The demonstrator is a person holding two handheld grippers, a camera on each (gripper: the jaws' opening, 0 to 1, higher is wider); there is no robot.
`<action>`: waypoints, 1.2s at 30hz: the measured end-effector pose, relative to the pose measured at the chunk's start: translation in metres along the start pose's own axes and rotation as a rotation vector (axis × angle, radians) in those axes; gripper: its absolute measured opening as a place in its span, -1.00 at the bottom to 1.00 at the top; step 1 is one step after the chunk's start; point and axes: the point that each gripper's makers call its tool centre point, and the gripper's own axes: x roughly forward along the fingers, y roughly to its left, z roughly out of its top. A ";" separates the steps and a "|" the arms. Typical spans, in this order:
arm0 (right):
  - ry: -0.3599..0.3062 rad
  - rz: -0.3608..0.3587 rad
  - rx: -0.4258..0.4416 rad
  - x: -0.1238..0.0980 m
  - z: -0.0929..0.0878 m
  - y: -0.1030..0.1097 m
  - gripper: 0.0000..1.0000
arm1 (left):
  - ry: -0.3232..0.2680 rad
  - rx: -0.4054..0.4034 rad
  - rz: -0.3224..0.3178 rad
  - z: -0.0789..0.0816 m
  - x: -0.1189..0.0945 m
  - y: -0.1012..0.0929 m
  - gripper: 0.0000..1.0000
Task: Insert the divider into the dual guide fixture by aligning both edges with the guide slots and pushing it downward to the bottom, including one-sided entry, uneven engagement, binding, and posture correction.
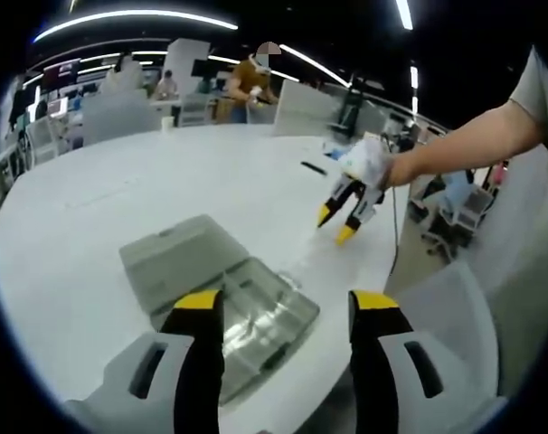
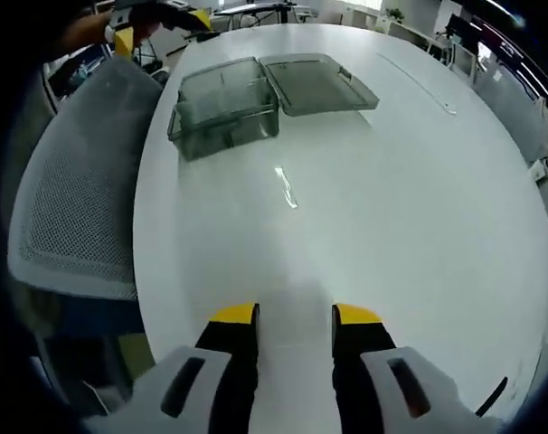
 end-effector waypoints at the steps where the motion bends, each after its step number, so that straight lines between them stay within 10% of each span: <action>1: -0.007 -0.002 -0.015 -0.001 0.006 0.002 -0.47 | 0.001 0.001 -0.002 0.000 0.001 0.000 0.08; 36: -0.221 -0.062 -0.225 -0.033 0.143 0.078 -0.47 | 0.015 -0.168 -0.110 0.004 0.030 -0.024 -0.39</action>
